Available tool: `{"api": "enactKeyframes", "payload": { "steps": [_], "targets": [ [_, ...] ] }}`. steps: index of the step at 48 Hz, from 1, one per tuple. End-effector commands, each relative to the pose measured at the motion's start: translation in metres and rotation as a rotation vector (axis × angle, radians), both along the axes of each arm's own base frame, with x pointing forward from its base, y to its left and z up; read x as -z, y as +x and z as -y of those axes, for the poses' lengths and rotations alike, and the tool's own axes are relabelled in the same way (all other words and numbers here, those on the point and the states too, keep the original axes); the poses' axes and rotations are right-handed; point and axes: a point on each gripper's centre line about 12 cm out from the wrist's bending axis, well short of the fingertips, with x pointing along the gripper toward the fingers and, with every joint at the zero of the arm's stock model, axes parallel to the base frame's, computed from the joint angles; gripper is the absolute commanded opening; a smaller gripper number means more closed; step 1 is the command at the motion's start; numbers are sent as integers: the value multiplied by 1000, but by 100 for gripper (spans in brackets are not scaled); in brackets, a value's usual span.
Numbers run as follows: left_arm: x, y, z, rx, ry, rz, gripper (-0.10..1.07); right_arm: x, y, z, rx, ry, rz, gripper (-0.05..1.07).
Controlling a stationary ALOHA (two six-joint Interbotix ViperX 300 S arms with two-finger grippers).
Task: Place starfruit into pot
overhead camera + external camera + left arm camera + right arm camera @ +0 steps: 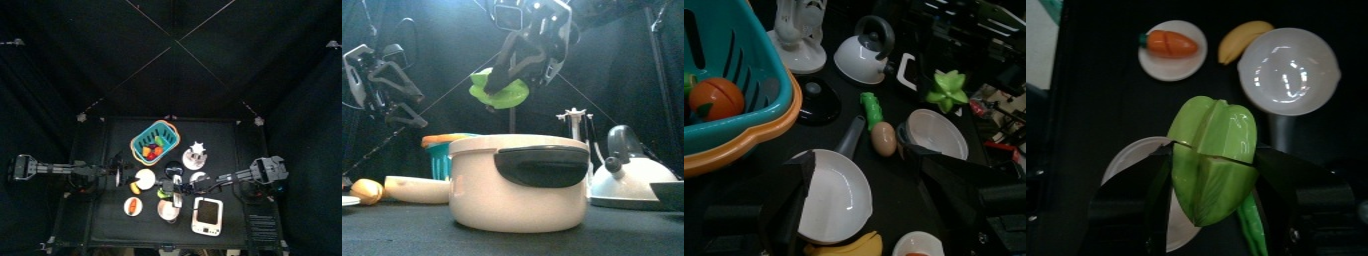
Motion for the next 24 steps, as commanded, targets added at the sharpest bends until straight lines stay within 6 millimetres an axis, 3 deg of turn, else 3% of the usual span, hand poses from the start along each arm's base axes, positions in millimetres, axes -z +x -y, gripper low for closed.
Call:
{"api": "enactKeyframes", "payload": {
  "steps": [1, 11, 24],
  "targets": [
    [-5, 3, 0, 3, 5, 16, 101, -3, 2, -9, -7, 22, 5, 49],
    [-10, 5, -1, 7, 14, 45, 101, 30, 8, -16, -8, 23, -69, 50],
    [-9, 4, -1, 5, 10, 46, 101, 39, 9, -17, 6, 36, -99, 50]
  ]
}}
